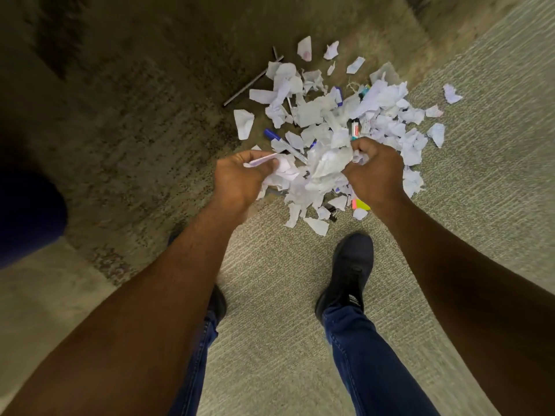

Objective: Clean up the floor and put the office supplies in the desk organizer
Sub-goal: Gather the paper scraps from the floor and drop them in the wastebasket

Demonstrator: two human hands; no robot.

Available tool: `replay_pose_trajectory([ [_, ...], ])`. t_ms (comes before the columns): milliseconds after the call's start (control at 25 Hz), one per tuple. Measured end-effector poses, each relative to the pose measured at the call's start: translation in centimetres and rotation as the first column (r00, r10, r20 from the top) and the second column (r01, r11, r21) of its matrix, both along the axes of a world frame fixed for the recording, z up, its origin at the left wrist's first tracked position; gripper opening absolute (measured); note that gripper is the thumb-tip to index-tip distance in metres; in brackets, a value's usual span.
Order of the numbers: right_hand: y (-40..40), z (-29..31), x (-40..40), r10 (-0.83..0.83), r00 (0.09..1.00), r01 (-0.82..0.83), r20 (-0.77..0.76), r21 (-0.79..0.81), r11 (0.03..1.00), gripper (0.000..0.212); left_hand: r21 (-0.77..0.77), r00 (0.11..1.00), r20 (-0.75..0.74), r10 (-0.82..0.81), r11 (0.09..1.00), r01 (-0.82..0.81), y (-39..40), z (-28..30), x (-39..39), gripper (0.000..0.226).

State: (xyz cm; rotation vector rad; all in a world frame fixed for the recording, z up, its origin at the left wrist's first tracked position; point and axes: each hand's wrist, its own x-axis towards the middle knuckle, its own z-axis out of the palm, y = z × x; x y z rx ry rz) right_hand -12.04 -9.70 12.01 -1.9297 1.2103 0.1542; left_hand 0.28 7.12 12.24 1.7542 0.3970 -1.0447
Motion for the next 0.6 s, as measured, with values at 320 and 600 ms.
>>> replay_pose_trajectory([
  [320, 7.1, 6.6, 7.7, 0.014, 0.997, -0.015, 0.077, 0.022, 1.000, 0.017, -0.068, 0.972, 0.046, 0.229, 0.972, -0.225, 9.3, 7.3, 5.9, 0.011],
  [600, 17.3, 11.5, 14.8, 0.179, 0.972, -0.195, 0.151, 0.097, 0.976, 0.009, -0.037, 0.886, 0.126, 0.447, 0.894, -0.446, 21.5, 13.6, 9.3, 0.017],
])
